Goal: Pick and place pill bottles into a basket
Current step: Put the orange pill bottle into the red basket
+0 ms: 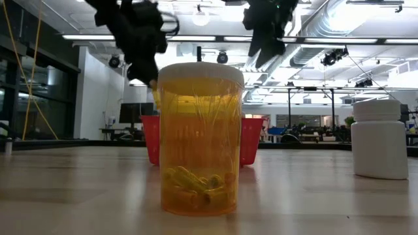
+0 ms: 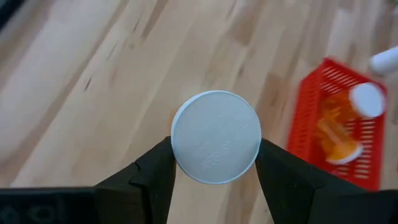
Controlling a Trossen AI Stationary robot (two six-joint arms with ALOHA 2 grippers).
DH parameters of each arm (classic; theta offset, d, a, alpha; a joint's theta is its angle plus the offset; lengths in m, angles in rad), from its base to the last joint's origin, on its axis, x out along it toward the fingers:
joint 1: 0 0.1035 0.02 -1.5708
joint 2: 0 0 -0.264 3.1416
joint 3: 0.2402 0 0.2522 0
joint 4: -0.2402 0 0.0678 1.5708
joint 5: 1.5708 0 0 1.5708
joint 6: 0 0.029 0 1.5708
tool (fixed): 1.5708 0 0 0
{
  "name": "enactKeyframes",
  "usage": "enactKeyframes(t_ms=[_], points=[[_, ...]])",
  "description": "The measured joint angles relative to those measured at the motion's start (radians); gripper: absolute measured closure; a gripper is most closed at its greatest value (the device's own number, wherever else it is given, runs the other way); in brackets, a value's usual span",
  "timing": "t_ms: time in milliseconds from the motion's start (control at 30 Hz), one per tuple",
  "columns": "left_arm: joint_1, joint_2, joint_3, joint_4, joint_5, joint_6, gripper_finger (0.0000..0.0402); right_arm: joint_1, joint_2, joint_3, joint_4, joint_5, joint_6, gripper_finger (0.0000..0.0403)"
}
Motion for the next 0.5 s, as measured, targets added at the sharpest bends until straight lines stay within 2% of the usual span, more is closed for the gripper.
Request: enactKeyframes(t_ms=[100, 233, 500], points=[[-0.051, 0.0, 0.035, -0.018, -0.032, -0.015, 0.0166, -0.006, -0.058, -0.102, 0.083, -0.013, 0.037, 0.0091], [-0.112, 0.0, 0.05, -0.021, -0.037, -0.058, 0.0166, -0.02, -0.123, -0.175, 0.096, 0.009, 0.055, 0.0091], [-0.274, 0.001, 0.05, 0.013, -0.065, -0.183, 0.0166, -0.075, -0.195, -0.204, 0.14, 0.033, 0.056, 0.0091]])
